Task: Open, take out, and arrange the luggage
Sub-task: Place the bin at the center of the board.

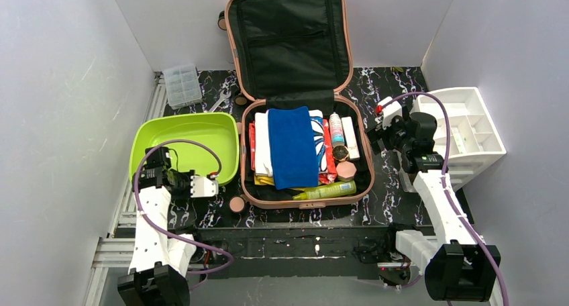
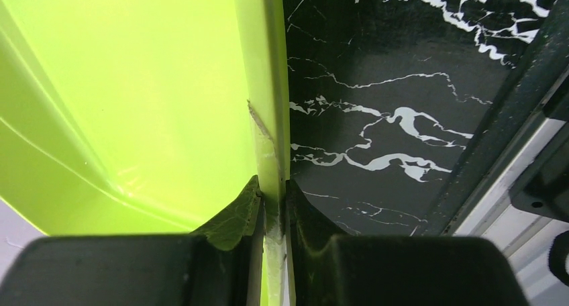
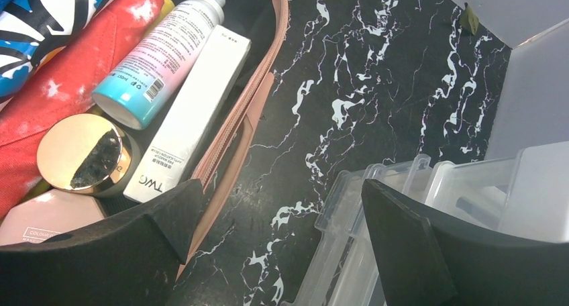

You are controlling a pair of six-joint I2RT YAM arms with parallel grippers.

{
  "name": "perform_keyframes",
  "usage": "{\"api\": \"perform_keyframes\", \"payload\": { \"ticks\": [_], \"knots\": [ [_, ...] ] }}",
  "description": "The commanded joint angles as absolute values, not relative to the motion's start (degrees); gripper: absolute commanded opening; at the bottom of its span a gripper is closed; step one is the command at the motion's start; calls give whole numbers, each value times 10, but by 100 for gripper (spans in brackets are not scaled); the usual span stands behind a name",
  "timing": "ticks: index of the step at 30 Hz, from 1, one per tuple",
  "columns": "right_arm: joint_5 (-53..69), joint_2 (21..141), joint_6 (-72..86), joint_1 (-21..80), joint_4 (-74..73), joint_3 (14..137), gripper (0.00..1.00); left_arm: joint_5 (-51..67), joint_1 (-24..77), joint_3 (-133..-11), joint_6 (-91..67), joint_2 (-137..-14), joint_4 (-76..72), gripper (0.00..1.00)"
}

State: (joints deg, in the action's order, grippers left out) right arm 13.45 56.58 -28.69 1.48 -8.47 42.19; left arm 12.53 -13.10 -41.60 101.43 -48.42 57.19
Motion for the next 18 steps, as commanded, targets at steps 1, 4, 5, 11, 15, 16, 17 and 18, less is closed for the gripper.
{"api": "perform_keyframes", "payload": {
  "ticks": [1, 4, 5, 11, 15, 16, 17, 18],
  "knots": [
    [146, 559, -281, 8, -65, 421, 98, 171, -144, -431, 1081, -484, 564, 4],
    [149, 559, -280, 5, -66, 422, 98, 176, -151, -423, 1104, -464, 578, 5],
    [150, 559, -280, 5, -67, 422, 98, 177, -153, -420, 1109, -457, 582, 5],
    [156, 561, -278, 5, -68, 423, 98, 186, -157, -415, 1119, -431, 615, 5],
    [160, 558, -278, 5, -70, 423, 99, 181, -158, -411, 1120, -413, 634, 5],
    [161, 557, -278, -7, -71, 423, 98, 176, -158, -410, 1116, -408, 638, 4],
    [164, 557, -278, -12, -71, 423, 98, 174, -158, -412, 1112, -403, 644, 4],
    [166, 556, -277, -14, -72, 423, 98, 172, -159, -413, 1111, -399, 655, 4]
  ]
}}
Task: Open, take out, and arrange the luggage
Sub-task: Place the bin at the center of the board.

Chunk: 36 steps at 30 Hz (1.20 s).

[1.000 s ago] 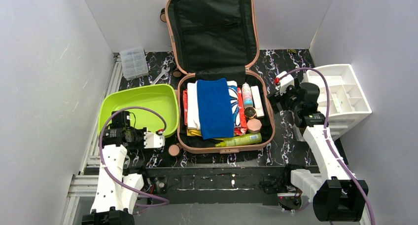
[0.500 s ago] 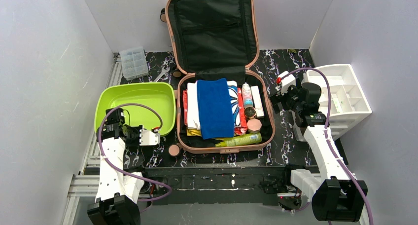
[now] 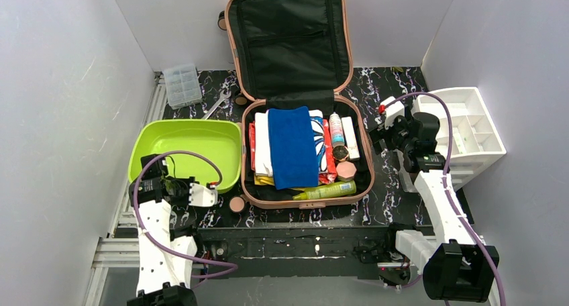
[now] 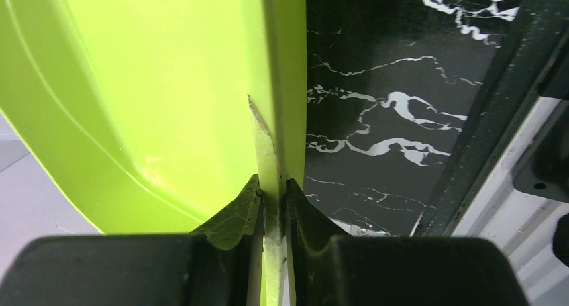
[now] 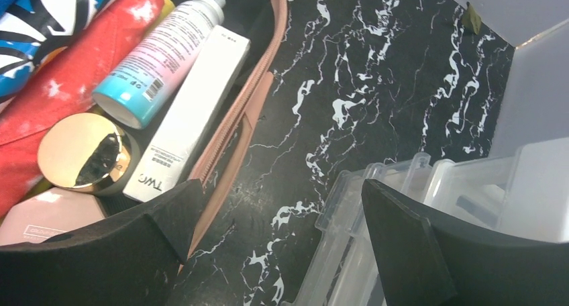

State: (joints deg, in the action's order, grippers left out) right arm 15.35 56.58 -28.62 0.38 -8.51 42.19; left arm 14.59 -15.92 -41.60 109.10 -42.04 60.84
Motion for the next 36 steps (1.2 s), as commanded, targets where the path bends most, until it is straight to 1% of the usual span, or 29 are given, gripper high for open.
{"api": "perform_keyframes", "payload": {
  "ticks": [1, 5, 7, 8, 9, 10, 12, 15, 16, 17, 19, 20, 23, 25, 27, 29, 31, 32, 34, 36],
  "knots": [
    [168, 556, -277, -16, -72, 422, 98, 173, -159, -413, 1112, -394, 667, 3],
    [173, 560, -276, -18, -73, 424, 98, 176, -159, -400, 1119, -370, 678, 2],
    [174, 560, -277, -18, -73, 424, 98, 181, -158, -401, 1114, -371, 674, 4],
    [174, 561, -277, -18, -73, 424, 98, 185, -159, -402, 1110, -376, 673, 12],
    [174, 561, -276, -18, -73, 424, 98, 190, -158, -403, 1105, -383, 671, 25],
    [173, 561, -275, -18, -73, 424, 98, 191, -158, -403, 1101, -391, 668, 33],
    [174, 561, -276, -18, -73, 424, 98, 192, -158, -403, 1093, -410, 657, 47],
    [173, 560, -276, -19, -73, 423, 98, 202, -158, -409, 1087, -427, 645, 65],
    [174, 560, -276, -19, -73, 424, 98, 215, -158, -414, 1085, -429, 645, 72],
    [174, 562, -276, -19, -73, 424, 98, 226, -158, -421, 1082, -431, 646, 80],
    [177, 564, -275, -19, -73, 423, 98, 256, -159, -440, 1083, -437, 653, 94],
    [178, 565, -274, -19, -73, 423, 98, 276, -159, -453, 1081, -441, 655, 98],
    [184, 568, -267, -19, -73, 425, 98, 352, -158, -513, 1049, -460, 654, 98],
    [208, 566, -265, -19, -80, 427, 99, 417, -159, -567, 989, -486, 650, 98],
    [254, 558, -270, -19, -89, 429, 99, 476, -157, -622, 909, -519, 648, 98],
    [316, 548, -272, -19, -91, 428, 99, 509, -143, -675, 818, -561, 646, 98],
    [377, 547, -268, -16, -92, 433, 98, 481, -90, -722, 707, -617, 640, 98],
    [402, 550, -265, -13, -96, 438, 99, 432, -51, -737, 662, -640, 630, 98],
    [443, 566, -273, -2, -122, 458, 98, 358, 28, -749, 583, -676, 594, 98],
    [471, 589, -286, 16, -149, 480, 98, 320, 83, -752, 517, -706, 549, 98]
  ]
}}
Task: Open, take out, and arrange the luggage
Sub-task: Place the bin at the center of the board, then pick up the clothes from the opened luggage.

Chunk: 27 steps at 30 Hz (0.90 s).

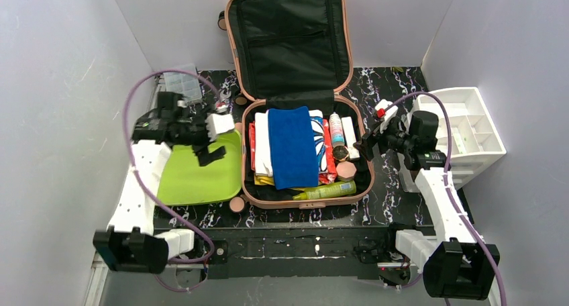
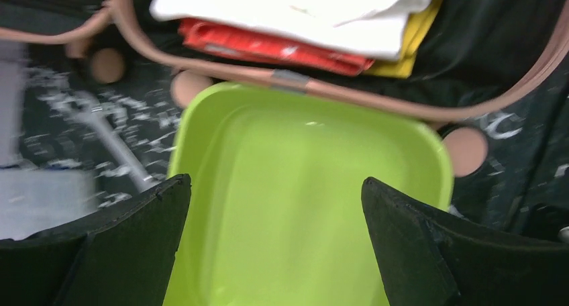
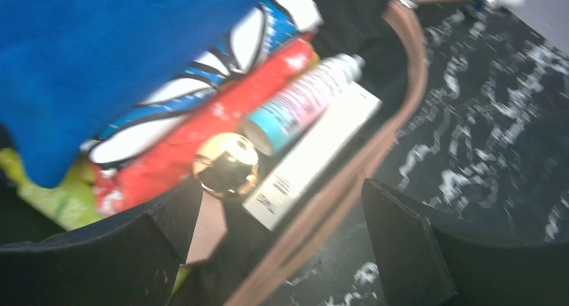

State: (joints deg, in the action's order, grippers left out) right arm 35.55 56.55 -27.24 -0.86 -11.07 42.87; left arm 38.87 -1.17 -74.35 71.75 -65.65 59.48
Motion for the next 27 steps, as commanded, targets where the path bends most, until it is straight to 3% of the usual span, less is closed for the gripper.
{"api": "perform_keyframes", "payload": {
  "ticks": [1, 9, 13, 18, 22, 27],
  "knots": [
    [484, 599, -291, 23, -157, 489, 98, 307, 106, -757, 486, -722, 525, 98],
    [572, 733, -211, 38, -94, 587, 98, 333, 190, -1000, 297, -939, 498, 98],
    [552, 819, -131, 64, -8, 631, 98, 318, 224, -1086, 251, -1032, 498, 98],
    [510, 928, -98, 107, 39, 700, 98, 269, 242, -1130, 209, -1108, 490, 98],
    [467, 1006, -7, 124, 144, 732, 92, 241, 243, -1138, 175, -1137, 488, 98],
    [431, 1096, 39, 149, 159, 797, 83, 232, 243, -1134, 170, -1141, 485, 98]
  ]
}}
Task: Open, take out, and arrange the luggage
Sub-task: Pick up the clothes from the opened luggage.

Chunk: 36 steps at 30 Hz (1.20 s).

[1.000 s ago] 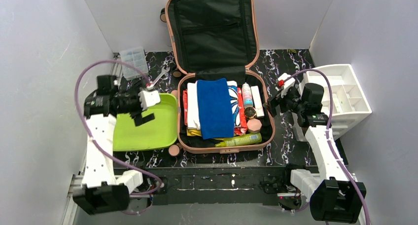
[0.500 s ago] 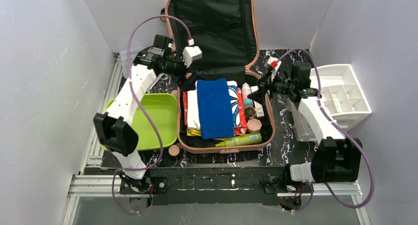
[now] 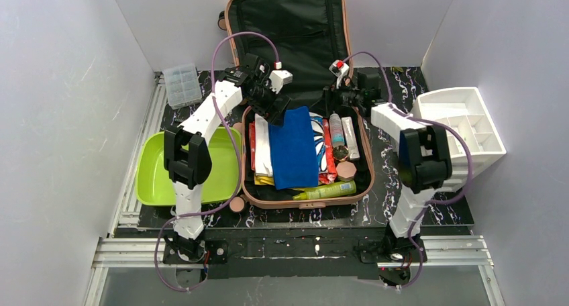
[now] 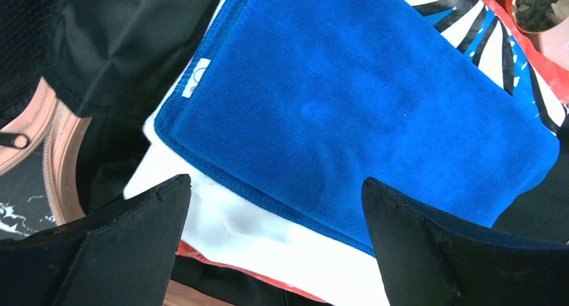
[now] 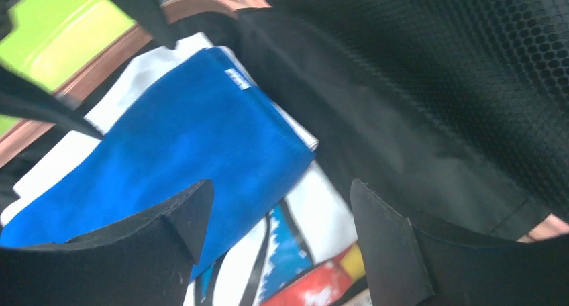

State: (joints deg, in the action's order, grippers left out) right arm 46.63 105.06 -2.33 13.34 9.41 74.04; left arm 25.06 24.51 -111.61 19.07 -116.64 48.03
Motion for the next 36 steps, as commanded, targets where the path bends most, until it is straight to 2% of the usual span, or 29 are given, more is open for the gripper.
{"api": "perform_keyframes", "payload": {
  "ticks": [1, 10, 18, 25, 28, 32, 36],
  "knots": [
    [431, 1108, 45, 154, 161, 805, 82, 228, 243, -1133, 170, -1142, 485, 98],
    [440, 1145, 38, 173, 124, 820, 74, 223, 243, -1147, 166, -1147, 488, 98],
    [505, 1152, 13, 173, 98, 821, 60, 222, 242, -1149, 164, -1141, 488, 98],
    [490, 1166, 4, 173, 90, 818, 59, 245, 241, -1162, 170, -1140, 487, 98],
    [499, 1176, 4, 173, 93, 823, 48, 260, 241, -1168, 175, -1145, 482, 98],
    [528, 1185, 5, 173, 84, 839, 20, 265, 241, -1168, 181, -1151, 464, 98],
    [553, 1161, -13, 173, 81, 835, 7, 258, 241, -1192, 183, -1173, 460, 98]
  ]
}}
